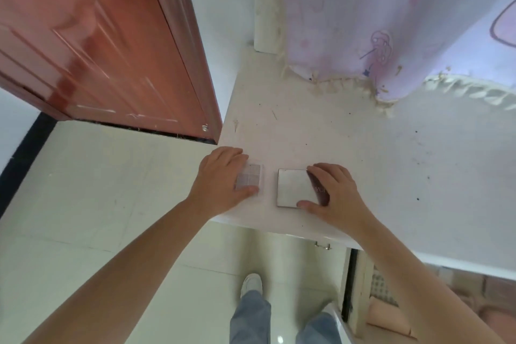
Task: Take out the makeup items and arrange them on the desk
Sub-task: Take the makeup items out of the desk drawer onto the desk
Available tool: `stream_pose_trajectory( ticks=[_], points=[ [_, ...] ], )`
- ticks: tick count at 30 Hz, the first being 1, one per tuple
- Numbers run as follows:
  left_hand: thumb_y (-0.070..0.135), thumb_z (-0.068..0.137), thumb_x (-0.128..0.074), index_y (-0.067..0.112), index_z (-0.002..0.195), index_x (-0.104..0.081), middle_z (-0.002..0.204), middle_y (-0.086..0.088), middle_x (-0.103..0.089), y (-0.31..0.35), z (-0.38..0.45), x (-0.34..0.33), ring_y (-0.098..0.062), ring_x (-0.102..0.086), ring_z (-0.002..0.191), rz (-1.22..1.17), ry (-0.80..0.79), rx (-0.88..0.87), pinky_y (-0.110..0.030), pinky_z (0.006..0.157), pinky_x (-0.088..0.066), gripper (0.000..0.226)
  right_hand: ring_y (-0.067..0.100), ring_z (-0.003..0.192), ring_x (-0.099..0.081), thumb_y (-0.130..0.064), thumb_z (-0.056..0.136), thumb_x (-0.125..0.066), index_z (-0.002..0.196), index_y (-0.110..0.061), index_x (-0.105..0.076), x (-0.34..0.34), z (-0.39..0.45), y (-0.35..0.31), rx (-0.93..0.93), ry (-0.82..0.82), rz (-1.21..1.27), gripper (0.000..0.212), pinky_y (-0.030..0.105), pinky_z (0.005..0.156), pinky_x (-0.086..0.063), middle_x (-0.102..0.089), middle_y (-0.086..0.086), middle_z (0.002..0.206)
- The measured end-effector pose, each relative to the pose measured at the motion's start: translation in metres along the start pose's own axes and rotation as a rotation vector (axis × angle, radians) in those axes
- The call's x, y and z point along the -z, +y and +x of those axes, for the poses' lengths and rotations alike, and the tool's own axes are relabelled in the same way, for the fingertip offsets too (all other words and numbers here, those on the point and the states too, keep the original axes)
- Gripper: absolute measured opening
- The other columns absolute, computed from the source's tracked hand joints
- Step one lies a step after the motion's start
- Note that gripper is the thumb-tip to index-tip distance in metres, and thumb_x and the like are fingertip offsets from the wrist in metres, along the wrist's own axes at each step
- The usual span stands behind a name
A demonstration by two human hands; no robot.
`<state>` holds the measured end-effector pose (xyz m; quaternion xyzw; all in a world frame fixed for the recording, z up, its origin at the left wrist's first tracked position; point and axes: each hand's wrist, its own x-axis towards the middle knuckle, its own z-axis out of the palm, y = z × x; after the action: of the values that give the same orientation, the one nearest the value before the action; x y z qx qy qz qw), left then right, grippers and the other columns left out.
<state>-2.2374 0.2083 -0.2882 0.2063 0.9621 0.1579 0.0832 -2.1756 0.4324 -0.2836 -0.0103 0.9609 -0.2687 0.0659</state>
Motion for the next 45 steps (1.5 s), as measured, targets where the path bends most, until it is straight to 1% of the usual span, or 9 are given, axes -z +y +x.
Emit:
stream_pose_trajectory(
  ticks=[5,11,17,21,25,30,34,38,45],
  points=[
    [0.064,0.064,-0.038,0.004,0.116,-0.059,0.117,-0.012,-0.065,-0.017,-0.006,-0.004,-0.026,-0.062,0.108,0.137,-0.071,-0.23,-0.032,0.095,-0.046,0.081,0.028,0.114,-0.042,-0.048,0.061,-0.052,0.121,-0.011,-0.047,-0.01,-0.011,0.007,0.125,-0.031,-0.057,0.071,0.046,0.094,-0.035,-0.058,0.022,0.117],
    [0.059,0.067,-0.044,0.004,0.12,-0.052,0.121,-0.016,-0.062,-0.031,-0.013,-0.008,-0.02,-0.035,0.117,0.068,-0.068,-0.342,-0.03,0.102,-0.028,0.076,0.023,0.104,-0.035,-0.041,0.063,-0.052,0.116,-0.015,-0.042,-0.017,-0.008,0.002,0.172,0.038,0.012,0.06,0.04,0.091,-0.034,-0.058,0.023,0.112],
    [0.066,0.076,-0.035,0.007,0.126,-0.041,0.128,-0.023,-0.055,-0.026,-0.019,-0.005,-0.027,-0.029,0.123,0.116,-0.001,-0.399,-0.049,0.103,-0.036,0.078,0.045,0.118,-0.045,-0.049,0.066,-0.055,0.12,-0.013,-0.042,-0.017,-0.017,0.005,0.156,0.011,-0.044,0.066,0.054,0.098,-0.034,-0.055,0.028,0.12],
    [0.038,0.091,-0.039,0.006,0.111,-0.046,0.108,-0.025,-0.064,0.031,-0.035,-0.023,-0.028,-0.042,0.109,-0.03,0.239,-0.511,-0.035,0.097,-0.032,0.038,0.03,0.119,-0.039,-0.05,0.088,-0.043,0.116,-0.01,-0.046,0.002,-0.063,0.03,0.041,0.236,0.043,0.049,0.025,0.109,-0.023,-0.058,0.026,0.118],
    [0.018,0.081,-0.047,0.009,0.101,-0.051,0.091,-0.016,-0.068,0.127,-0.061,-0.075,-0.022,-0.046,0.092,-0.234,0.205,-0.661,-0.032,0.085,-0.037,0.022,0.022,0.104,-0.046,-0.02,0.08,-0.051,0.1,0.002,-0.062,0.018,-0.143,0.081,-0.13,0.413,0.038,0.032,0.005,0.104,-0.021,-0.064,0.025,0.101],
    [0.012,0.078,-0.046,0.007,0.082,-0.064,0.08,-0.01,-0.065,0.237,-0.088,-0.149,-0.022,-0.056,0.075,-0.29,-0.207,-0.632,-0.032,0.062,-0.05,0.02,0.022,0.082,-0.059,-0.024,0.075,-0.045,0.087,0.004,-0.068,0.033,-0.23,0.167,-0.379,0.162,0.03,0.038,0.019,0.075,-0.045,-0.069,0.02,0.081],
    [0.008,0.092,-0.04,0.006,0.124,-0.047,0.128,-0.012,-0.046,0.294,-0.091,-0.189,-0.028,-0.042,0.119,0.079,-0.678,-0.303,-0.037,0.097,-0.038,0.032,0.038,0.079,-0.068,-0.022,0.068,-0.055,0.094,-0.005,-0.071,0.026,-0.258,0.224,-0.444,-0.226,-0.003,0.035,0.037,0.068,-0.055,-0.071,0.02,0.09],
    [0.006,0.093,-0.036,0.005,0.13,-0.04,0.134,-0.013,-0.041,0.319,-0.086,-0.208,-0.028,-0.036,0.126,0.25,-0.744,-0.197,-0.038,0.104,-0.032,0.037,0.026,0.129,-0.039,-0.02,0.087,-0.05,0.138,-0.016,-0.035,0.016,-0.25,0.244,-0.331,-0.52,-0.089,0.054,0.029,0.102,-0.036,-0.033,0.004,0.147],
    [0.011,0.094,-0.04,0.006,0.127,-0.047,0.133,-0.014,-0.041,0.325,-0.079,-0.213,-0.03,-0.036,0.125,0.329,-0.834,-0.205,-0.04,0.101,-0.034,0.034,0.029,0.121,-0.043,-0.022,0.09,-0.048,0.14,-0.021,-0.03,0.009,-0.242,0.257,-0.245,-0.596,-0.194,0.053,0.034,0.096,-0.04,-0.034,0.01,0.138]
  ],
)
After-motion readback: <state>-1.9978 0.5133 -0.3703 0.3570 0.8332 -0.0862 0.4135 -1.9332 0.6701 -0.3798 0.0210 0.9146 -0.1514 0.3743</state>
